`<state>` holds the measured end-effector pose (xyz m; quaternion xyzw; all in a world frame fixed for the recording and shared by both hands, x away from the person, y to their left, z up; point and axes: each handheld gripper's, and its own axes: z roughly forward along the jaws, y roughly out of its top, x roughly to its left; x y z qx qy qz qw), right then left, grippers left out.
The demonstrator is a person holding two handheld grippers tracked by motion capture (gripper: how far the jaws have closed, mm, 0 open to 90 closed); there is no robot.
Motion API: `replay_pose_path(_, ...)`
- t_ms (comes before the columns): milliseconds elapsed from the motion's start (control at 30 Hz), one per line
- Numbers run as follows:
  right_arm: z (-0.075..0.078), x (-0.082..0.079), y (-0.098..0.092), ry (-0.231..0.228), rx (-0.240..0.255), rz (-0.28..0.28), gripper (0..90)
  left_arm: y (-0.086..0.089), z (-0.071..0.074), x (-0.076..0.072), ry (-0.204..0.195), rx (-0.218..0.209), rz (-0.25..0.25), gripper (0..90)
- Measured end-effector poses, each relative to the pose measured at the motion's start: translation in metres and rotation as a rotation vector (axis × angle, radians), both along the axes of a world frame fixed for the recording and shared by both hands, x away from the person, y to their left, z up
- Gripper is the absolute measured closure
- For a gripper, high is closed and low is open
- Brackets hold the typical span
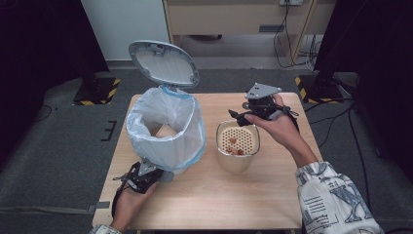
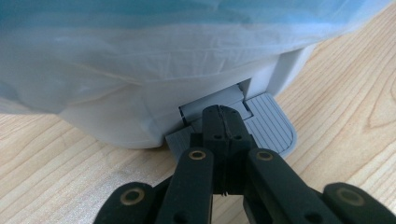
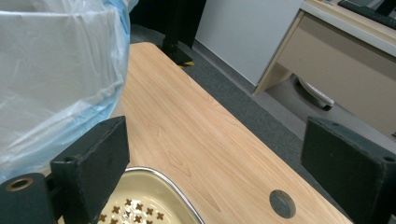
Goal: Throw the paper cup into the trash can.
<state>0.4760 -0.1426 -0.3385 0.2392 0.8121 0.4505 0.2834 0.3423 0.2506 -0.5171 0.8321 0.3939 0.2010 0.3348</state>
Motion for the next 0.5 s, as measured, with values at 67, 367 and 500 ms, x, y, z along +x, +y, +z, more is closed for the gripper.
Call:
replay_pose_path(67,-0.001,0.0,-0.003,0.0,0.003,-0.005,8.3,0.0,0.0,0.0,0.0,0.0,0.0,89.9)
replay_pose_path(367,-0.007,-0.001,-0.018,0.005,0.008,-0.032,8.3,0.0,0.0,0.0,0.0,-0.001,0.0,89.9)
replay_pose_path(500,-0.01,-0.001,-0.025,0.01,0.01,-0.045,8.2,0.0,0.0,0.0,-0.001,0.0,0.0,89.9)
